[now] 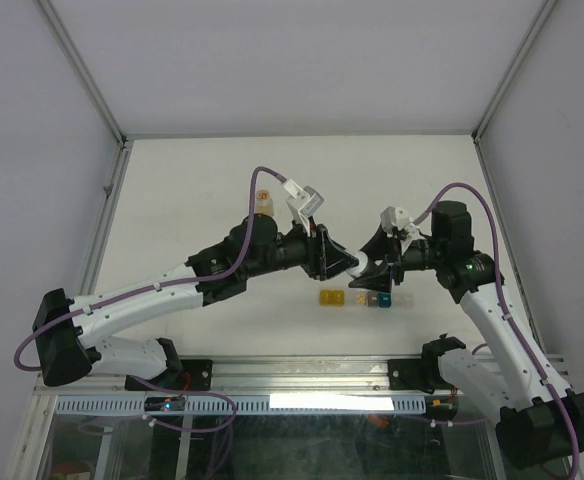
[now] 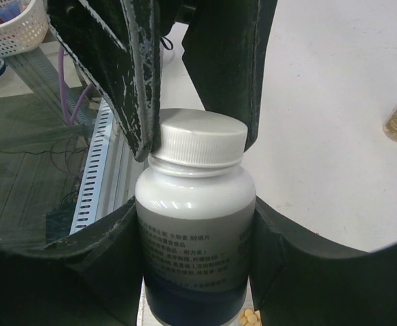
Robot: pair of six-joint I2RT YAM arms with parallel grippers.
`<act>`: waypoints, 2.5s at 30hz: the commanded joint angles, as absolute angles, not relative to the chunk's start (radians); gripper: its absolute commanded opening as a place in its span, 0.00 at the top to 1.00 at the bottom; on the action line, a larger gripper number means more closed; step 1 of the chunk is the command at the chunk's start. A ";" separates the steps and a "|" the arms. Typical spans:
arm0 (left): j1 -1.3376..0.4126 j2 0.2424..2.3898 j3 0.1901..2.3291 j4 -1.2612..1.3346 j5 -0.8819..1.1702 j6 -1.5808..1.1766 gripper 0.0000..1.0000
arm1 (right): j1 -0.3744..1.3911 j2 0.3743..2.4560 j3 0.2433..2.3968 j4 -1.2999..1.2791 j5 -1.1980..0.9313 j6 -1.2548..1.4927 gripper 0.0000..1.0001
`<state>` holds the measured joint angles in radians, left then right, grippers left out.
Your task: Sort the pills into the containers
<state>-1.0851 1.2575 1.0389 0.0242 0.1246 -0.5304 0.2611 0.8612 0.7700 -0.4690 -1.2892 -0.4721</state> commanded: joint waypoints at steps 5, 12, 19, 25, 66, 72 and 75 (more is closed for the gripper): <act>-1.101 1.212 0.980 0.240 0.242 -0.450 0.87 | 0.258 0.857 0.805 -0.431 -1.297 -0.476 1.00; -1.102 1.210 0.950 0.271 0.229 -0.412 0.89 | 0.258 0.856 0.805 -0.431 -1.294 -0.477 1.00; -1.101 1.197 0.922 0.319 0.250 -0.373 0.91 | 0.260 0.857 0.804 -0.431 -1.301 -0.477 1.00; -1.101 1.215 0.916 0.344 0.275 -0.339 0.91 | 0.258 0.854 0.803 -0.430 -1.306 -0.479 1.00; -0.992 1.350 0.749 0.850 0.779 -0.238 0.98 | 0.252 0.833 0.795 -0.428 -1.363 -0.494 1.00; -0.996 1.370 0.699 0.979 0.758 -0.300 0.98 | 0.252 0.830 0.793 -0.429 -1.373 -0.498 1.00; -0.999 1.384 0.702 0.996 0.727 -0.314 0.98 | 0.252 0.831 0.793 -0.429 -1.371 -0.500 1.00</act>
